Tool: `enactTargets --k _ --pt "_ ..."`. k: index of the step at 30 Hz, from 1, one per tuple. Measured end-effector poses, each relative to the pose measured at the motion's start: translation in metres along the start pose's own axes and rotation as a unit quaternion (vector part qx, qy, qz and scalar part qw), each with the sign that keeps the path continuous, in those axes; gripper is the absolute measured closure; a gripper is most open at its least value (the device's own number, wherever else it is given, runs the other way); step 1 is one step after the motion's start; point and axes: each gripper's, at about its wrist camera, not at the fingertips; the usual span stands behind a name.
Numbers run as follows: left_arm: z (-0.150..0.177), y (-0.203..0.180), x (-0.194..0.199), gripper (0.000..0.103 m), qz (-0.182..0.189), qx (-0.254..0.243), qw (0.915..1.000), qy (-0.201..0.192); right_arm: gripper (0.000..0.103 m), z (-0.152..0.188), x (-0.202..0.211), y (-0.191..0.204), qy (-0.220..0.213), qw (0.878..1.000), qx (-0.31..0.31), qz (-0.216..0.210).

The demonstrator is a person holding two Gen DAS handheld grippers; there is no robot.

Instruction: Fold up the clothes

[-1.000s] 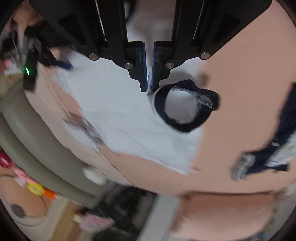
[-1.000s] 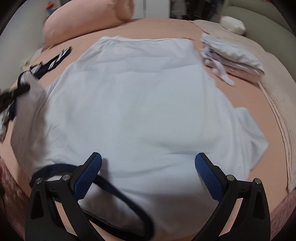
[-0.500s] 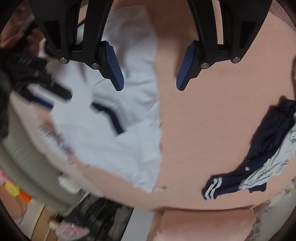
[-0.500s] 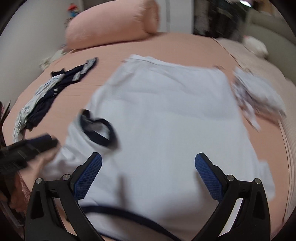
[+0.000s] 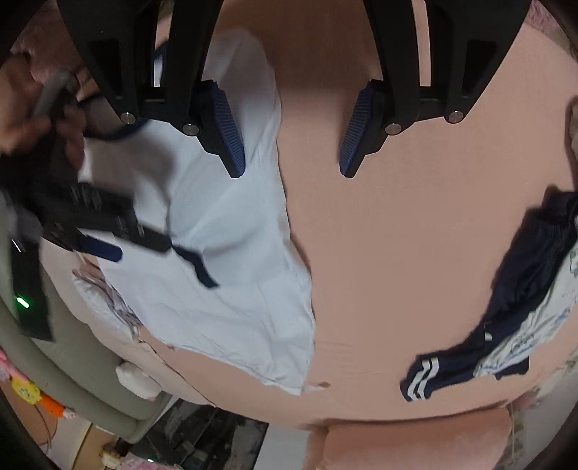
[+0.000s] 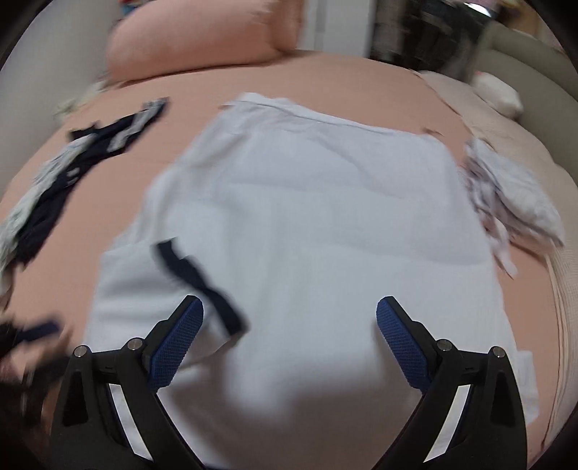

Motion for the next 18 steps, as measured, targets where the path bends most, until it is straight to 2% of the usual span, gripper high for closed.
enactTargets --k 2,6,9,13,16,18 --pt "0.006 -0.008 -0.021 0.032 -0.027 -0.034 0.9983 0.040 0.004 0.000 0.001 0.000 -0.003 1.000 0.004 -0.008" --pt "0.021 -0.009 -0.005 0.026 -0.035 -0.069 0.9953 0.058 0.005 0.000 0.002 0.000 -0.008 1.000 0.011 -0.025" --pt "0.008 0.002 0.006 0.026 -0.024 -0.034 0.9987 0.029 0.004 0.000 0.002 0.001 -0.012 0.999 0.016 -0.037" --pt "-0.027 -0.009 0.003 0.026 -0.016 -0.021 0.9993 -0.028 0.004 -0.002 -0.001 0.007 -0.010 0.998 0.030 -0.055" --pt "-0.043 -0.019 -0.022 0.026 -0.040 -0.039 0.9980 -0.030 0.004 -0.001 -0.010 0.013 0.003 0.998 0.039 -0.053" --pt "-0.041 -0.017 -0.050 0.023 -0.077 -0.050 0.9958 0.008 0.004 0.001 -0.017 0.016 0.012 0.998 0.045 -0.051"
Point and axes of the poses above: each gripper's, at about its wrist camera, not at the fingertips, and x roughly against the way its jaws point, y to its left, z to its underside, and after that the axes turned 15 degrees about x, right-handed
